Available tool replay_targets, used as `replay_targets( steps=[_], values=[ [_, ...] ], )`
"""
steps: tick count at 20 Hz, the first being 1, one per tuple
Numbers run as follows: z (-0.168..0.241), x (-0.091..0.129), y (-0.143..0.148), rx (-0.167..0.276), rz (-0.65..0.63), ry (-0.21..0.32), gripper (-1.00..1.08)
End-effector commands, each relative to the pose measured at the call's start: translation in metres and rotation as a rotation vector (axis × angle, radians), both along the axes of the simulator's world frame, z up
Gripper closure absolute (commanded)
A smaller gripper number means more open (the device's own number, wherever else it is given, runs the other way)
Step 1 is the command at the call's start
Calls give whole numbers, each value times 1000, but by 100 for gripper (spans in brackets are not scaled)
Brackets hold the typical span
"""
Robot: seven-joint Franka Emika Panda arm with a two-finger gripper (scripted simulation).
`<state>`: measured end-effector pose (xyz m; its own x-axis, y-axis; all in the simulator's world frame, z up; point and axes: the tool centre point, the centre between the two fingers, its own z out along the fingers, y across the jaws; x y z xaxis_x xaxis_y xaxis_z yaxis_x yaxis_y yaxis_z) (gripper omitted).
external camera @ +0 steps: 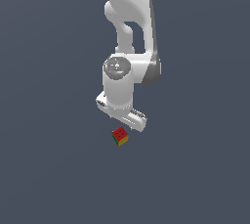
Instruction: Pick up the object and move it to a goal position.
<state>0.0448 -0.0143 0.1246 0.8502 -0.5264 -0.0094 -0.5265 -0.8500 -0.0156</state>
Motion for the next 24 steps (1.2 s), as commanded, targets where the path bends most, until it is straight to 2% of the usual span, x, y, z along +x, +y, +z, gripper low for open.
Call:
replay_targets(
  steps=[1, 13, 24],
  values=[
    [-7, 4, -2, -2, -73, 2, -92],
    [-34, 20, -7, -14, -343, 4, -92],
    [-41, 24, -8, -18, -409, 4, -92]
  ],
)
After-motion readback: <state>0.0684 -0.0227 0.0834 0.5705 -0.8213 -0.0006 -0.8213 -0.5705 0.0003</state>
